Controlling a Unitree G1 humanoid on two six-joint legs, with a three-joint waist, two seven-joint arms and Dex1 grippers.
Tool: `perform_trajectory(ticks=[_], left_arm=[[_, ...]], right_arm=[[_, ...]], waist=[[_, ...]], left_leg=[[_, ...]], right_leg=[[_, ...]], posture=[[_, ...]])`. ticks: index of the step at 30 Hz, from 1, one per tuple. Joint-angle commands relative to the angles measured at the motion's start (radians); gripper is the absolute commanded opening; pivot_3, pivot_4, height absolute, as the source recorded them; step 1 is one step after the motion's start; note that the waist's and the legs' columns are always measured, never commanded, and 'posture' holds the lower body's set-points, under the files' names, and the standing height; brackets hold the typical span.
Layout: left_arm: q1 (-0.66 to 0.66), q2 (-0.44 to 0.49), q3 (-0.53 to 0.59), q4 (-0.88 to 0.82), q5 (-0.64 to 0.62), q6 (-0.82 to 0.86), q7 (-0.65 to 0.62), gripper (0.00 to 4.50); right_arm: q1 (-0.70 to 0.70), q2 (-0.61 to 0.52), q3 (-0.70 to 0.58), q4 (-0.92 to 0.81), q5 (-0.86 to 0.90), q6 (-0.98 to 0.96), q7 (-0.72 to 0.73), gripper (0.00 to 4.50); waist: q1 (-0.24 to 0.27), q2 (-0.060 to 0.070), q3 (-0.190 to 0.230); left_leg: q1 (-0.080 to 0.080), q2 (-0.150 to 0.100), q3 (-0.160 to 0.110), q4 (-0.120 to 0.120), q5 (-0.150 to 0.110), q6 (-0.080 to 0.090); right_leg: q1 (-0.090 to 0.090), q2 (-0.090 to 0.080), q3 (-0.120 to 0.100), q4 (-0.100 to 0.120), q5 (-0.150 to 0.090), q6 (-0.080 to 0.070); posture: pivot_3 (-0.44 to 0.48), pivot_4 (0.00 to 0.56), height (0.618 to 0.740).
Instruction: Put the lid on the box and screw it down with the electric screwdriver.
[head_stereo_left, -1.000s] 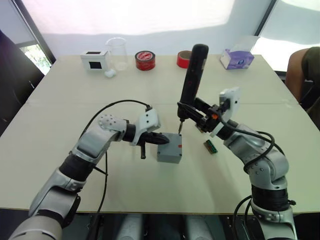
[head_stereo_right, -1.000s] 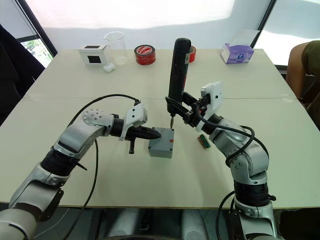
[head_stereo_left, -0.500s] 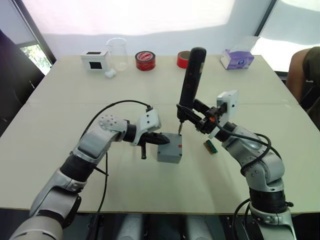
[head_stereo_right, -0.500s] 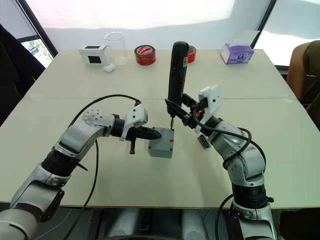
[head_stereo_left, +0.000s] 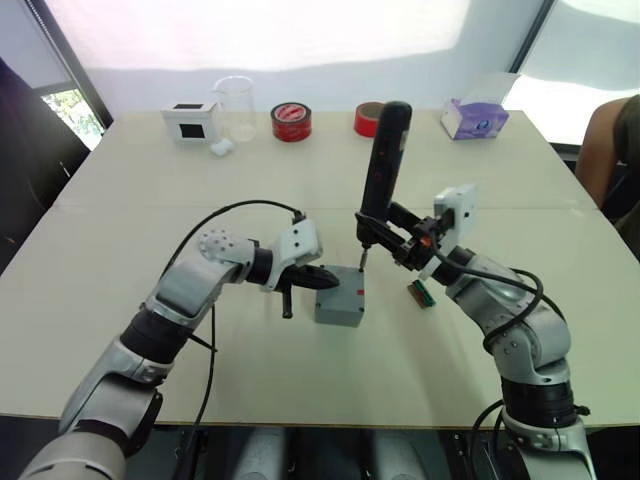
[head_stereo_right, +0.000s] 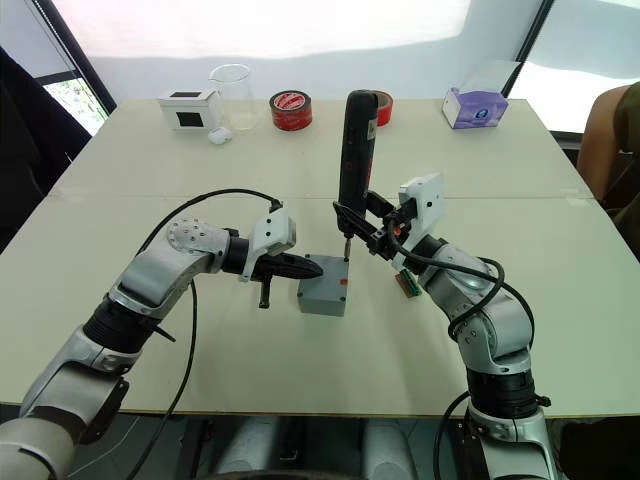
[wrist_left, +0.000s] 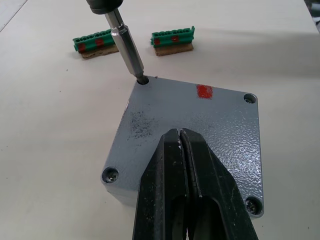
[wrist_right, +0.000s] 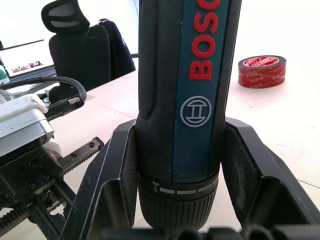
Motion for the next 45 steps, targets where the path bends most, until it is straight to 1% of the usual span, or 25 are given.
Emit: perform_trajectory(ticks=[1,4,9,17,39,43,45], left_arm=[[0.013,0.006,-0.013,0.0,0.022,-0.009,-0.006,0.0],[0.018,0.007,-0.016,0.004,0.028,-0.015,-0.008,0.0],[0.021,0.002,-0.017,0.004,0.034,-0.016,-0.01,0.0],[0.023,-0.002,-0.017,0.0,0.036,-0.008,-0.006,0.0],[0.019,-0.011,-0.019,0.009,0.042,-0.009,-0.013,0.0],[0.025,-0.013,-0.02,0.007,0.045,-0.01,-0.011,0.0],[0.029,-0.013,-0.016,0.004,0.044,-0.008,-0.011,0.0]], right_arm=[[0.057,-0.025,0.051,0.007,-0.053,-0.01,0.019,1.77],[0.072,-0.018,0.063,0.018,-0.049,0.015,-0.001,1.77],[0.086,-0.02,0.097,0.032,-0.065,0.011,0.005,1.77],[0.144,-0.03,0.139,0.052,-0.113,-0.024,0.023,1.77],[0.139,-0.011,0.128,0.065,-0.114,-0.049,0.016,1.77],[0.122,0.0,0.097,0.058,-0.087,-0.039,0.004,1.77],[0.08,-0.003,0.062,0.036,-0.058,-0.024,-0.006,1.77]], waist=[[0.001,0.0,-0.001],[0.001,-0.002,-0.002],[0.001,-0.002,-0.002],[0.001,-0.007,-0.01],[0.002,-0.007,-0.013],[0.002,-0.007,-0.013],[0.002,-0.007,-0.013]], left_leg=[[0.001,0.0,0.0,0.0,0.0,0.0],[0.003,0.0,0.0,0.0,0.0,0.0],[0.016,0.001,0.0,-0.003,-0.001,0.002],[0.017,0.001,-0.001,-0.004,-0.001,0.002],[0.017,0.001,-0.001,-0.004,-0.002,0.003],[0.017,0.001,-0.001,-0.005,-0.002,0.003],[0.017,0.001,-0.001,-0.005,-0.002,0.003]], right_leg=[[0.001,0.0,0.0,0.0,0.0,0.0],[0.004,0.0,0.0,-0.001,0.0,0.0],[0.018,0.0,-0.001,-0.007,0.0,0.0],[0.018,0.0,-0.001,-0.007,-0.001,-0.001],[0.019,-0.001,-0.001,-0.009,-0.001,-0.001],[0.019,-0.001,-0.001,-0.009,-0.001,-0.002],[0.019,-0.001,-0.001,-0.009,-0.001,-0.002]], posture=[[0.0,0.15,0.74],[0.0,0.15,0.74],[0.0,0.15,0.74],[0.0,0.15,0.74],[0.0,0.15,0.74],[0.0,0.15,0.74],[0.0,0.15,0.74]])
